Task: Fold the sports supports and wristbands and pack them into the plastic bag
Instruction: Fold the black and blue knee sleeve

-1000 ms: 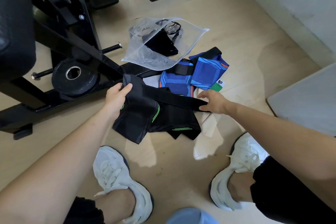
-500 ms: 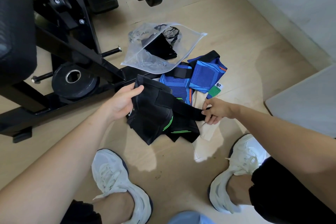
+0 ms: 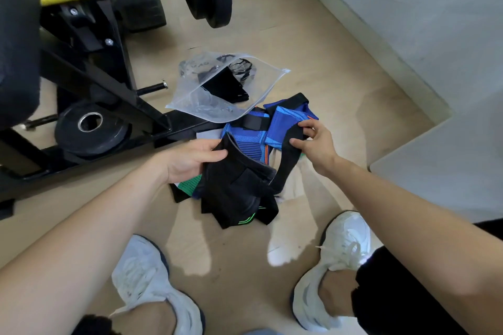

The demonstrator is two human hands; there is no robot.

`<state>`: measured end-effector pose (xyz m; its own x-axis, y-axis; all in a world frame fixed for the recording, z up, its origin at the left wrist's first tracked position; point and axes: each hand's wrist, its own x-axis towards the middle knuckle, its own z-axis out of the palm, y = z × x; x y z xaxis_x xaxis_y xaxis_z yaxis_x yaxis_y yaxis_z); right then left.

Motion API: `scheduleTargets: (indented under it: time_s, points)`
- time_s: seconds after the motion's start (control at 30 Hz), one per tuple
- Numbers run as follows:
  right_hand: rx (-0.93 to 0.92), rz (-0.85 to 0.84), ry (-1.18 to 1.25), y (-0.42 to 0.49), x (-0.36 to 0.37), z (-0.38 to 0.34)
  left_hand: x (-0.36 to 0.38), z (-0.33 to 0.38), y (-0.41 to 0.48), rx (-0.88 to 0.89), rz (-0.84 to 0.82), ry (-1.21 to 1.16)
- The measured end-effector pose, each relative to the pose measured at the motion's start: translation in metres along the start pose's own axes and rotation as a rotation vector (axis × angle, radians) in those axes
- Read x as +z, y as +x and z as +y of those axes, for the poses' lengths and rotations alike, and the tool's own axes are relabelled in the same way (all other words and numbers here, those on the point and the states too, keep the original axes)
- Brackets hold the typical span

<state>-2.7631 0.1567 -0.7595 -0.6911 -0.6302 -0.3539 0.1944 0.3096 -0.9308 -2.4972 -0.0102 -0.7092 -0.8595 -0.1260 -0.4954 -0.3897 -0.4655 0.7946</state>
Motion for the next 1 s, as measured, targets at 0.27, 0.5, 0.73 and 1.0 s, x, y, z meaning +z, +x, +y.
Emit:
scheduleTargets:
  time_s: [0.27, 0.5, 0.73, 1.0]
  points:
    - [0.094, -0.219, -0.004, 0.003, -0.01, -0.004, 0.011, -0.009, 0.019, 0.08, 0.155, 0.074]
    - [0.092, -0.271, -0.058, 0.005, -0.007, -0.016, 0.04, 0.0, 0.041, 0.092, 0.132, 0.262]
    - [0.043, -0.1, -0.144, 0.019, -0.021, -0.048, 0.046, 0.042, 0.035, 0.233, 0.187, 0.381]
    - [0.122, -0.134, 0.253, 0.016, -0.027, -0.086, 0.078, 0.042, 0.012, 0.491, 0.332, 0.95]
